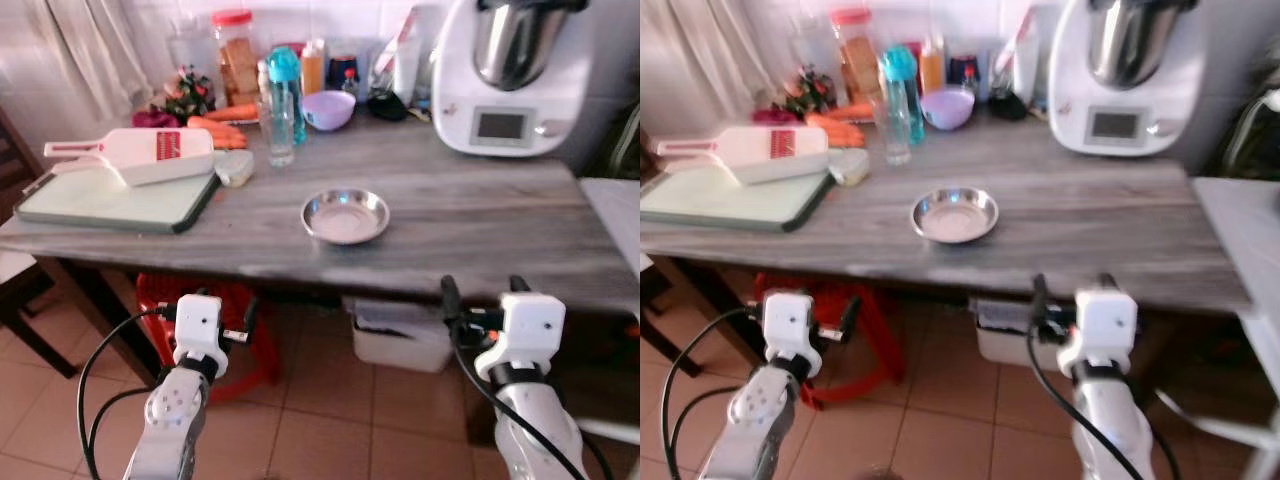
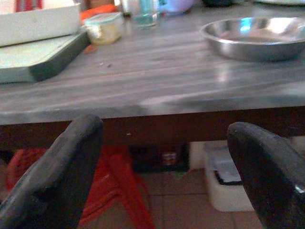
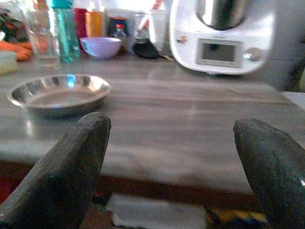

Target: Setting the table

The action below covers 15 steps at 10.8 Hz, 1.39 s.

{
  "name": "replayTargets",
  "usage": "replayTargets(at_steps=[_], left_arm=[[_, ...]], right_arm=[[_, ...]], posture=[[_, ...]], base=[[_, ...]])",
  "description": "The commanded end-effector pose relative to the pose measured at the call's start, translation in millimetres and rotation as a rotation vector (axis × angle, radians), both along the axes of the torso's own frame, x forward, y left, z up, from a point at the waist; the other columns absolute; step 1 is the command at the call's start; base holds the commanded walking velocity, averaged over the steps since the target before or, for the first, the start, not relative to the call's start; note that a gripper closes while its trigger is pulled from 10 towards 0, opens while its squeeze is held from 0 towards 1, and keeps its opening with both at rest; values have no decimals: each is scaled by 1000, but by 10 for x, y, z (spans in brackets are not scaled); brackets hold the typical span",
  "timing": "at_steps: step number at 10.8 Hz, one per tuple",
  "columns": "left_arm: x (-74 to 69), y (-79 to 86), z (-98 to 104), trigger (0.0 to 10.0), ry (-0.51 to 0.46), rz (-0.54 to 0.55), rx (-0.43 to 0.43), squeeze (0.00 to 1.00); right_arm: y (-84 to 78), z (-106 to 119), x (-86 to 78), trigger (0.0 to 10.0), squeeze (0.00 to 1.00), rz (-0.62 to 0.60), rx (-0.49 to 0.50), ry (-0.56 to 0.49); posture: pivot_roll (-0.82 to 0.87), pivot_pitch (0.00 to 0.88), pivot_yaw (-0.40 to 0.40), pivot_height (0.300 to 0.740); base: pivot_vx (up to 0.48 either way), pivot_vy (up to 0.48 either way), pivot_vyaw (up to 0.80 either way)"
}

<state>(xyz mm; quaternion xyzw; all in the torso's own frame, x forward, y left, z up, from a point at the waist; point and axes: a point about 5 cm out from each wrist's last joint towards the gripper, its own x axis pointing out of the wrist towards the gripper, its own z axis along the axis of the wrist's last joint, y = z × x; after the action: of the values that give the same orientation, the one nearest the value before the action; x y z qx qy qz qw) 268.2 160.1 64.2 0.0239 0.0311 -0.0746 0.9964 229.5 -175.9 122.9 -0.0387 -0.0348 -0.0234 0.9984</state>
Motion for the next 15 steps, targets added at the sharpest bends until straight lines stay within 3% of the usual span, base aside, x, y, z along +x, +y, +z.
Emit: replayTargets(at_steps=[1,8,15], left_arm=[[20,16,34,10000,-14,-6,18,0],[18,-40,24,10000,-17,-40,15,0],[26,-86,102,10000,-50,-126,-12,0]], right_arm=[[31,17,9,10000,0,1,20,-4],[17,28,46,10000,0,-1,19,-7],[34,27,77,10000,0,8,21,-10]], posture=[[-11,7,48,740],[-11,10,46,740],[-9,7,46,740]], base=[[-337,0,0],[-327,0,0],[0,-36,0]])
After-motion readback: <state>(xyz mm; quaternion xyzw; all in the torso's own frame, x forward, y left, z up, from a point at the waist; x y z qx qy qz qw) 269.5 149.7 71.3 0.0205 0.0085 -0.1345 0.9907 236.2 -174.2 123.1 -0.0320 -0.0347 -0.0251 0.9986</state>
